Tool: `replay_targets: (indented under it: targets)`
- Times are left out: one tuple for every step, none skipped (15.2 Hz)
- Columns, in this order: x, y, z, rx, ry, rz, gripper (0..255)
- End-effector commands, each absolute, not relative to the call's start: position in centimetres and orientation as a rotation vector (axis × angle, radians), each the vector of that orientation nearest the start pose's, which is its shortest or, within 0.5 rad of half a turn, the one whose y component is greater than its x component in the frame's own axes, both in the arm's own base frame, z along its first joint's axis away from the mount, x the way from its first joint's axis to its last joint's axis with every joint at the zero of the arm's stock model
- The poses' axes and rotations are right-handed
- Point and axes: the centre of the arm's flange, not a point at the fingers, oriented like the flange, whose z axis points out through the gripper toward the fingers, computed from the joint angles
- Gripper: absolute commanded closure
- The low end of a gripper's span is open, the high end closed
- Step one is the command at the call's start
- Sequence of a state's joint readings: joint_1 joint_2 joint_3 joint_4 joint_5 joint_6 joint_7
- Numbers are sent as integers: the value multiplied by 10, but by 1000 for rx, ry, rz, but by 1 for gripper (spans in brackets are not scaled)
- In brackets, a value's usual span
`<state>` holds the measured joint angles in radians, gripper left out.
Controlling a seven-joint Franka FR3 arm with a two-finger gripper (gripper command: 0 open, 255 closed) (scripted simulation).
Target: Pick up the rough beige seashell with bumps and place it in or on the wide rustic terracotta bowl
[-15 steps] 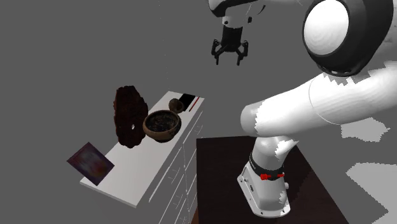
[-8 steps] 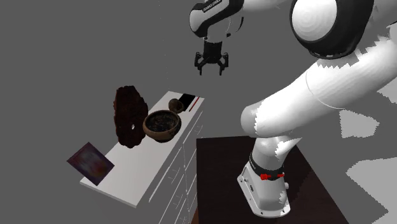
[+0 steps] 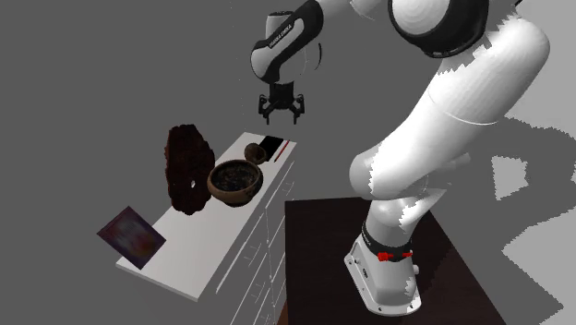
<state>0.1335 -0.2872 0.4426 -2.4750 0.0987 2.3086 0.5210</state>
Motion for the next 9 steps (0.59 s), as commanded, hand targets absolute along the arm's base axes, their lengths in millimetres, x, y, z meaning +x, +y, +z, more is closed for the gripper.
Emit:
replay_targets:
  targets:
    - [379, 270, 375, -3125, 12, -179, 0]
    - [381, 280, 367, -3126, 4, -184, 0]
    - [383, 290, 358, -3127, -4, -189, 0]
    - [385, 300, 350, -3127, -12, -194, 0]
    - [387, 310, 342, -3128, -21, -200, 0]
    - [389, 320, 333, -3129, -29, -205, 0]
    - [390, 330, 325, -3130, -37, -210, 0]
    - [392, 340, 316, -3130, -45, -216, 0]
    - [394, 350, 308, -3131, -53, -221, 0]
